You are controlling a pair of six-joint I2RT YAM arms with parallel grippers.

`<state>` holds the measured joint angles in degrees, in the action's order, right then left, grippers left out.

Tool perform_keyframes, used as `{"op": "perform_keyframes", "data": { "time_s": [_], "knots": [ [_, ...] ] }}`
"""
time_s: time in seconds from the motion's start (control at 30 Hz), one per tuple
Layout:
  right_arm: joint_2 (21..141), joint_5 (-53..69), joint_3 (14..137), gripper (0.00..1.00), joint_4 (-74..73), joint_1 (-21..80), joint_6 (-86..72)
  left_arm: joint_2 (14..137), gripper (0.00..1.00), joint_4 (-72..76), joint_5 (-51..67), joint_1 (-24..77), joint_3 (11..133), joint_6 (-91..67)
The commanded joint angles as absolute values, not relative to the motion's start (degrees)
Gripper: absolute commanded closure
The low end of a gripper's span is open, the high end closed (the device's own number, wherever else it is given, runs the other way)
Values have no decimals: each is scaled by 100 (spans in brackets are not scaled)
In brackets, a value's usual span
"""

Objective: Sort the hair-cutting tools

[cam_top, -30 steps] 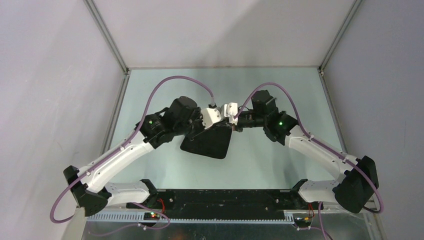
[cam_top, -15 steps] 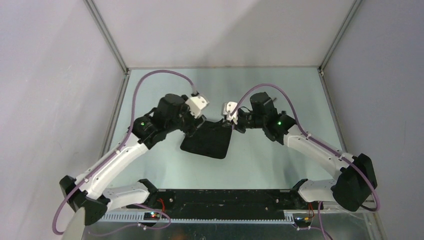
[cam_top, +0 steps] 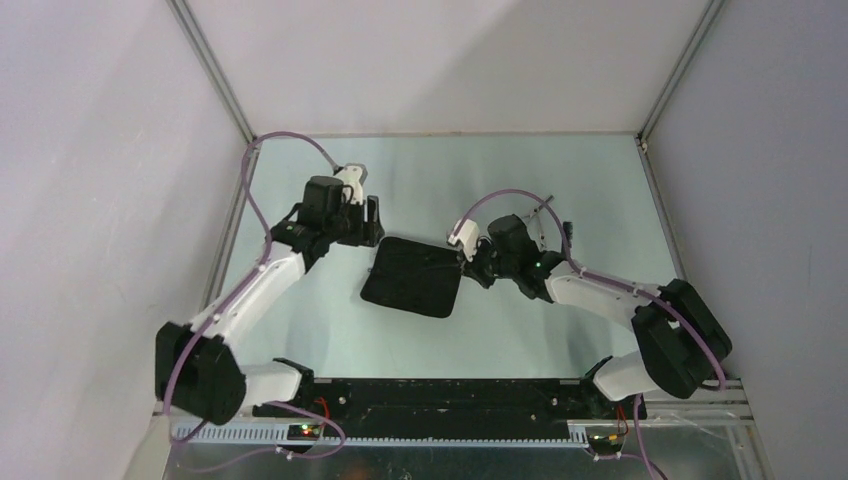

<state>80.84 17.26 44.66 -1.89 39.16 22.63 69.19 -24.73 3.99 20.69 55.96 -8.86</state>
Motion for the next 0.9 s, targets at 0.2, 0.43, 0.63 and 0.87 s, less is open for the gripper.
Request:
{"op": "perform_keyframes", "data": {
  "time_s": [0.2, 0.43, 0.63, 0.87],
  "knots": [
    [8666, 1194, 4412, 100, 938, 3900, 1337, 8606, 40, -2230, 759, 1823, 6085, -1395],
    [8918, 1353, 4412, 100, 1028, 3832, 1226, 9405, 44, -2485, 520, 1819, 6235, -1296],
    [9204, 1386, 4407, 100, 1174, 3815, 1111, 10006, 52, -2695, 525, 1815, 6464, -1230],
    [9470, 1399, 4411, 100, 1345, 3809, 1054, 10323, 65, -2934, 653, 1812, 6644, -1137]
  ]
}}
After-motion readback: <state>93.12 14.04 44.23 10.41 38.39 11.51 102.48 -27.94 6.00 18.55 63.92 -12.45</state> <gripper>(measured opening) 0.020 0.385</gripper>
